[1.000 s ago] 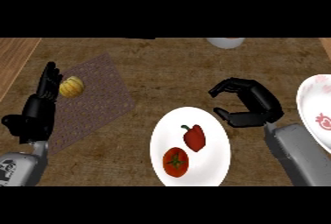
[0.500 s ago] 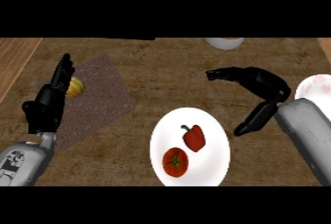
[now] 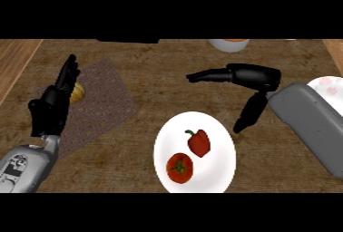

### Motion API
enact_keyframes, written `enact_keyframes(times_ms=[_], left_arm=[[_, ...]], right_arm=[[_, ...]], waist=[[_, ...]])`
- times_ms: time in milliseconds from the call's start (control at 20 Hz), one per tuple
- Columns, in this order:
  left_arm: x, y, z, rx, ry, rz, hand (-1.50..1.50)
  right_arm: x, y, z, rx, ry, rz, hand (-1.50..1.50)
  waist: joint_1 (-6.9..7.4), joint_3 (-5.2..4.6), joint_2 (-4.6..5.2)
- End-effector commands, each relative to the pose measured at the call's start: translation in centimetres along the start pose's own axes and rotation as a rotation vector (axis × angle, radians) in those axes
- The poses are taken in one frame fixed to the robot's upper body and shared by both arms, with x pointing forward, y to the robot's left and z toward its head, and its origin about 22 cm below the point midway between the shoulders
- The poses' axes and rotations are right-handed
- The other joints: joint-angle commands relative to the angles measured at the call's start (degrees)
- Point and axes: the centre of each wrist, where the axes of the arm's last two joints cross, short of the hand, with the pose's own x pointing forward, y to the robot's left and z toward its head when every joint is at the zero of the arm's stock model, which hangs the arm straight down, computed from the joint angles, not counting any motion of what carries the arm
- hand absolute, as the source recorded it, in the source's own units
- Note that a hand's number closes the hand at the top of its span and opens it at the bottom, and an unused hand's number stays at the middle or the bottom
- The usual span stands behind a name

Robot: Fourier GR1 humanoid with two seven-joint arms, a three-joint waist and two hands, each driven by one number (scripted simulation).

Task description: Pick the bell pepper from the plate and place it in the bowl

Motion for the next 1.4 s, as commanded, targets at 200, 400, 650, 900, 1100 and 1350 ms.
enact_keyframes(times_ms=[200, 400, 650, 900, 1100, 1350], left_arm=[[1.1, 0.2, 0.3, 0.011, 0.030, 0.000, 0.00], [0.0, 1.4, 0.8, 0.020, 0.010, -0.014, 0.00], [-0.4, 0.9, 2.2, 0.028, 0.029, -0.002, 0.00], [1.1, 0.6, 1.7, 0.048, 0.039, -0.027, 0.00], [0.4, 0.4, -0.2, 0.055, 0.023, -0.035, 0.00], [0.5, -0.1, 0.7, 0.043, 0.033, -0.020, 0.00]], right_arm=[[-0.4, 1.3, -4.1, 0.322, -0.023, 0.075, -1.50], [0.1, 2.6, -6.4, 0.421, -0.017, 0.134, -1.50], [-0.5, 4.8, -6.3, 0.499, 0.030, 0.202, -1.50], [-1.1, 8.5, -8.9, 0.544, 0.140, 0.299, -1.50], [-2.3, 10.5, -8.9, 0.555, 0.132, 0.304, -1.50], [-3.1, 9.4, -9.2, 0.531, 0.140, 0.303, -1.50]], waist=[[-1.11, -0.06, -0.40], [-1.44, -0.12, -0.42], [-2.44, -0.12, -0.74], [-2.68, -0.10, -0.83], [-3.17, -0.11, -0.70], [-2.97, -0.10, -0.74]])
